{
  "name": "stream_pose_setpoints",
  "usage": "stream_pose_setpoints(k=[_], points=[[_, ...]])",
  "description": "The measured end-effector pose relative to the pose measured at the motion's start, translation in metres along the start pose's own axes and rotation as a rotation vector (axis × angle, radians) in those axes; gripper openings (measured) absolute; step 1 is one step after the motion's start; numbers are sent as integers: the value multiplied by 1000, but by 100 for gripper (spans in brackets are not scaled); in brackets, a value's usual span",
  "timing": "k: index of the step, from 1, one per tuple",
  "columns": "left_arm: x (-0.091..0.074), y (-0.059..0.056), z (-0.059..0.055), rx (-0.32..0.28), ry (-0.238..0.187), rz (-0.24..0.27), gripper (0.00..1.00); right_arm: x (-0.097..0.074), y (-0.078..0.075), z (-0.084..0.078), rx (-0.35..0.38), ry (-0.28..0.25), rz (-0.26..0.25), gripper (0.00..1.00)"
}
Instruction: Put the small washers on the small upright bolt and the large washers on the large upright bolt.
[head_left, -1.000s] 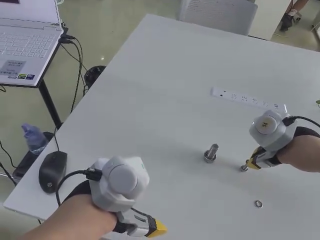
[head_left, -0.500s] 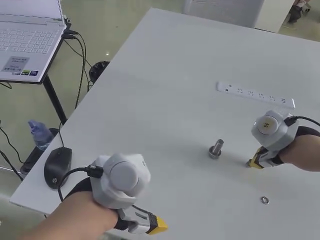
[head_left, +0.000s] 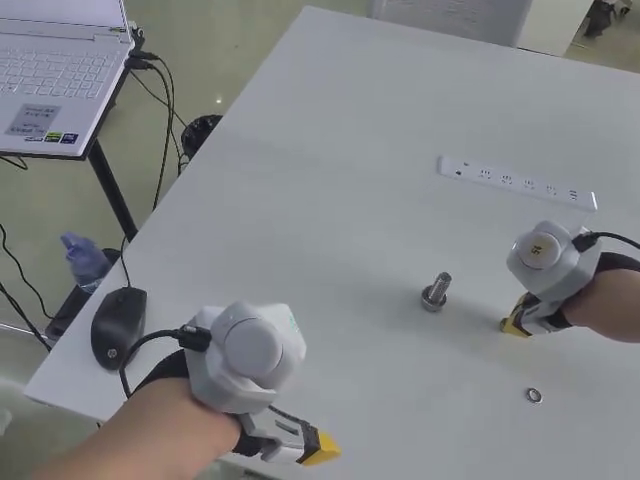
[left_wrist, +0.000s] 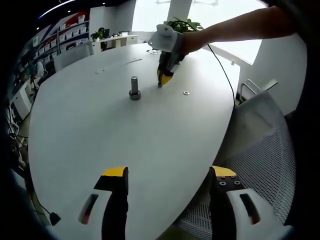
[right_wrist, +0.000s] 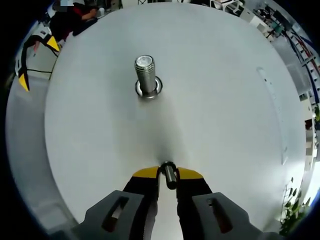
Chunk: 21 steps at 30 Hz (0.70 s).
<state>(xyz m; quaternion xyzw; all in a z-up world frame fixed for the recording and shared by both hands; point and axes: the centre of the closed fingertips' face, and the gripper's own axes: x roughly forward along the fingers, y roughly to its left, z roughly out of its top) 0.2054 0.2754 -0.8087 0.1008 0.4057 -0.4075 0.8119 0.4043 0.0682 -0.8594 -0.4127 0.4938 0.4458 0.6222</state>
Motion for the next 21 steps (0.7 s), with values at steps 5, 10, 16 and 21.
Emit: stream_pose_setpoints(k=[5, 10, 16, 21], points=[[0, 1, 0, -2, -1, 2, 64, 0, 0, 0, 3, 9, 9, 14], [-2, 3, -3, -4, 5, 6, 64, 0, 0, 0, -9, 13, 7, 14], [-2, 1, -4, -3, 9, 0, 63, -1, 0, 0, -13, 12, 9, 14], [-3, 2, -3, -2, 7, 3, 63, 0, 2, 0, -8, 8, 18, 18]])
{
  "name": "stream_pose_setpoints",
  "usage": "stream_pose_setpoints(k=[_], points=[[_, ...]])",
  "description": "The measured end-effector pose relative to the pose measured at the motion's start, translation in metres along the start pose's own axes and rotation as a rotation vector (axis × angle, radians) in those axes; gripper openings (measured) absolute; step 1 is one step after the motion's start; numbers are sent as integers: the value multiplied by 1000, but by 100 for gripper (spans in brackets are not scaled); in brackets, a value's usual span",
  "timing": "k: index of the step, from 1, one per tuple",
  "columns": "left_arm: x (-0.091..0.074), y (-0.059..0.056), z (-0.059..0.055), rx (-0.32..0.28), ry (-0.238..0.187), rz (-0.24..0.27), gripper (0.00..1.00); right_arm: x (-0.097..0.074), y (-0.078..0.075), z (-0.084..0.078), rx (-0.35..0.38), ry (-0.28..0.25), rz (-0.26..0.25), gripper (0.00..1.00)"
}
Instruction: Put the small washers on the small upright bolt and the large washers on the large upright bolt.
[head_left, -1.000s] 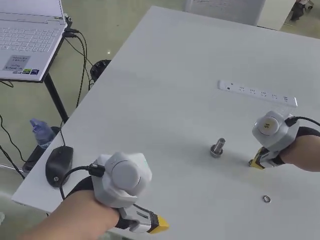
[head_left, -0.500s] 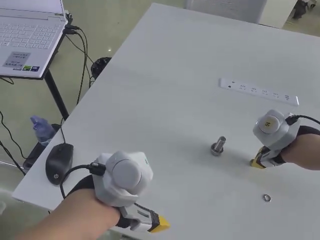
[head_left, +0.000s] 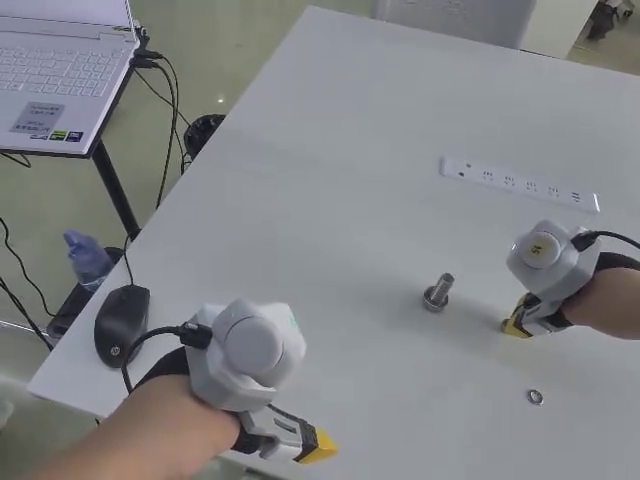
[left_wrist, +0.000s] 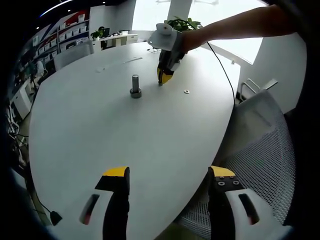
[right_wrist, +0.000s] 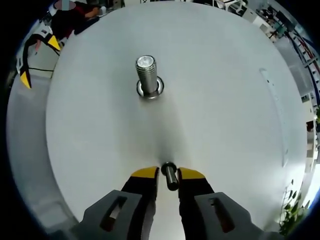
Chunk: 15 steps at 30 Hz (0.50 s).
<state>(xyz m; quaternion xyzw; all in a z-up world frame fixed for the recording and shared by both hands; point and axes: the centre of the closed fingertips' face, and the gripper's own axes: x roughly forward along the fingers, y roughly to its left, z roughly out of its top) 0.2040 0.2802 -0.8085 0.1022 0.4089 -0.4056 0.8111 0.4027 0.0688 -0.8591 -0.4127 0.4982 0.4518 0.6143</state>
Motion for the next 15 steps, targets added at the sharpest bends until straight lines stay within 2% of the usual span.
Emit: stream_pose_setpoints(k=[5, 15], points=[[-3, 2, -1, -1, -3, 6, 63, 1, 0, 2, -15, -7, 0, 29], [-8, -1, -1, 0, -13, 5, 63, -6, 3, 2, -43, -6, -5, 34]])
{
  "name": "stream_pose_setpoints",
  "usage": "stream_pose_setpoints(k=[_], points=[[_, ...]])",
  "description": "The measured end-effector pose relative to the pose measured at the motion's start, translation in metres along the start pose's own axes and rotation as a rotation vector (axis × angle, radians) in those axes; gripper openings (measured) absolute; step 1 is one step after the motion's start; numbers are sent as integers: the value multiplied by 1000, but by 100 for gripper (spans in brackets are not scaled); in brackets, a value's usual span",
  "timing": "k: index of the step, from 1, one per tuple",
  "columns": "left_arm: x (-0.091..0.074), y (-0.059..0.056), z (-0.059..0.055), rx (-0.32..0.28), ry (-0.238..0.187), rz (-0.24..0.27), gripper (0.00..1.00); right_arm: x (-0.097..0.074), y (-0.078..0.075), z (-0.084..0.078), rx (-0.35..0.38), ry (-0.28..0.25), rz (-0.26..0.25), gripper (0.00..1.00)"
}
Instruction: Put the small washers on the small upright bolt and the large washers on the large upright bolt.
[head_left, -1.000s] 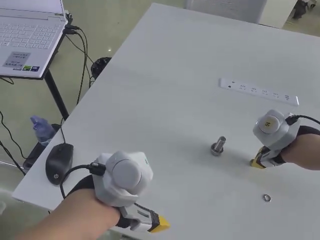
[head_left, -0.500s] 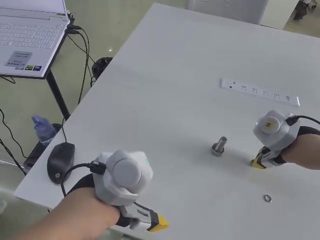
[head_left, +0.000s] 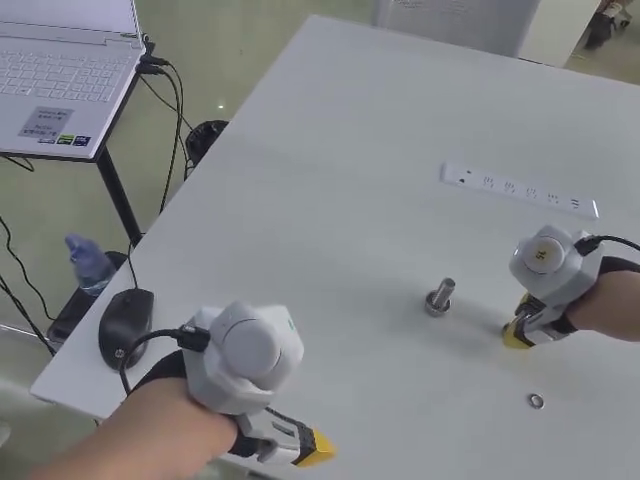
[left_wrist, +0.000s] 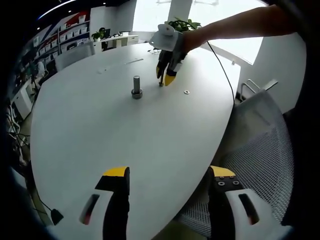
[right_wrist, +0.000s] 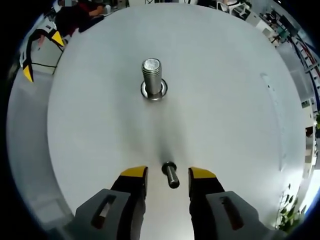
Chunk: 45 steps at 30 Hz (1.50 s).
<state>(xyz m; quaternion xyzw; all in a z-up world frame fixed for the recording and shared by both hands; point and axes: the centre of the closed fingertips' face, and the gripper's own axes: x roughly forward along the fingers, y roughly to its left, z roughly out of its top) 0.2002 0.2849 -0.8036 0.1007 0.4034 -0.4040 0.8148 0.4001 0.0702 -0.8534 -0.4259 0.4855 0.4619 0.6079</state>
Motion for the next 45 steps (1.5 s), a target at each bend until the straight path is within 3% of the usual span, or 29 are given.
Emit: stream_pose_setpoints(k=[3, 5, 9, 21, 25, 29, 35, 41, 45], points=[[-1, 0, 3, 1, -12, 1, 63, -6, 0, 0, 6, -3, 2, 34], [-3, 1, 4, 4, -17, 8, 64, -13, 0, 4, 36, -32, 13, 35], [-7, 1, 20, 3, -91, 19, 65, -24, -1, 9, 66, -67, 21, 36], [-2, 4, 25, 13, -93, 48, 79, -56, -4, 9, 20, -88, 0, 41], [-2, 7, 30, 6, -118, 67, 83, -66, -1, 8, 33, -107, 16, 43], [-3, 10, 32, -15, -146, 84, 86, -74, 2, 7, 1, -105, 15, 44], [-5, 10, 23, -32, -139, 107, 93, -75, 5, 3, -10, -108, 19, 44], [-8, 9, 11, -11, -119, 125, 99, -69, 28, -13, -66, -115, 37, 46], [-9, 6, 10, -28, -114, 131, 99, -67, 38, -24, -77, -119, 47, 46]])
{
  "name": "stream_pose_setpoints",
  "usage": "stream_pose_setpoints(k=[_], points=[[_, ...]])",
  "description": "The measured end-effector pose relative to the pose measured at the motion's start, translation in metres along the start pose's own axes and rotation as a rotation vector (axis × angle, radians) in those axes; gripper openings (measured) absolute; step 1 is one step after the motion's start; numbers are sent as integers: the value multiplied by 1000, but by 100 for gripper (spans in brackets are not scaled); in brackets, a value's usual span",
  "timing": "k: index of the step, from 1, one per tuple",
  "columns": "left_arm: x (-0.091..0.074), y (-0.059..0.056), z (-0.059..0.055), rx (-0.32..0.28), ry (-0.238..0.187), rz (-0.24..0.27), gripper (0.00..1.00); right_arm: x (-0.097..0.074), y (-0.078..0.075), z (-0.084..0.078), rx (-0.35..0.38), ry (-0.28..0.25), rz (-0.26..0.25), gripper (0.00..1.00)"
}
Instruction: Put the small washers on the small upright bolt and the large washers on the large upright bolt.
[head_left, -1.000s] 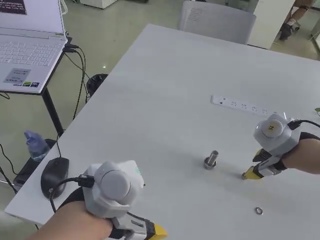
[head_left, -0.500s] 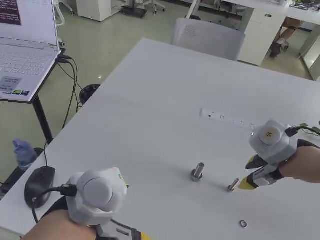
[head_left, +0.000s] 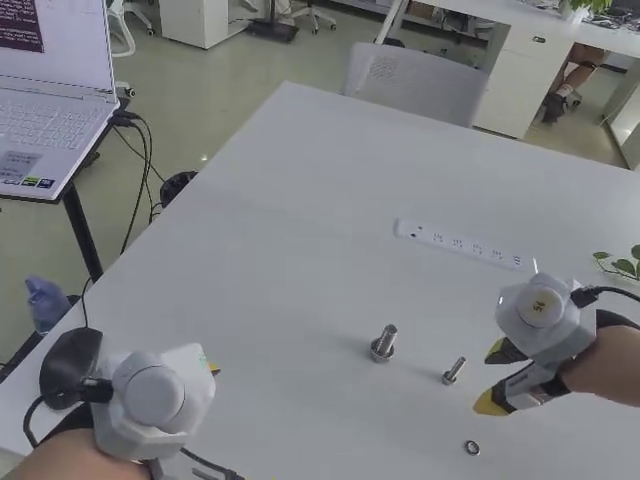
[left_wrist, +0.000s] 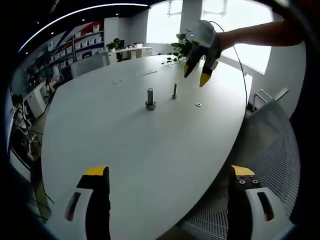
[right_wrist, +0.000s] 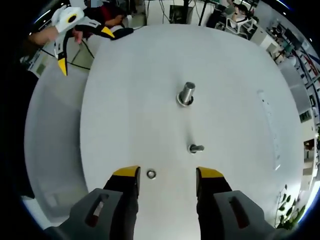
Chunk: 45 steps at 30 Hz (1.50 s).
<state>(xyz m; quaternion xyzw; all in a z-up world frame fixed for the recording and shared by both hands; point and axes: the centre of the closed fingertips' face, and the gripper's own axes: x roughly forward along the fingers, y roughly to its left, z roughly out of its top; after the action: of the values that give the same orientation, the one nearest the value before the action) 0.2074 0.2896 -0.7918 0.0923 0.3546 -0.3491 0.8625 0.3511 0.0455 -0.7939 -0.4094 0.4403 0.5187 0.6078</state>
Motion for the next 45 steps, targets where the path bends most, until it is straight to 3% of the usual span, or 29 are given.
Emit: stream_pose_setpoints(k=[2, 5, 11, 16, 24, 31, 35, 45], points=[[1, -3, 1, -1, -1, 4, 100, 1, 7, -3, 4, -6, 8, 47], [3, -7, 5, 0, -1, 16, 99, 2, 19, -8, -50, 2, 8, 47], [6, -13, 15, -12, -11, 16, 98, 8, 31, -16, -35, -17, 22, 46], [5, -15, 24, -10, -26, 31, 96, 14, 29, -26, -8, -30, 14, 46], [5, -11, 27, -11, -24, 63, 97, 34, 27, -40, 9, -31, 19, 41], [4, -12, 21, -19, -3, 67, 94, 53, 29, -43, -1, -21, 22, 38], [0, -13, 29, -43, -38, 70, 94, 60, 29, -45, 11, -19, 24, 36], [2, -19, 23, -62, -26, 45, 91, 70, 28, -48, 4, -4, 31, 32]])
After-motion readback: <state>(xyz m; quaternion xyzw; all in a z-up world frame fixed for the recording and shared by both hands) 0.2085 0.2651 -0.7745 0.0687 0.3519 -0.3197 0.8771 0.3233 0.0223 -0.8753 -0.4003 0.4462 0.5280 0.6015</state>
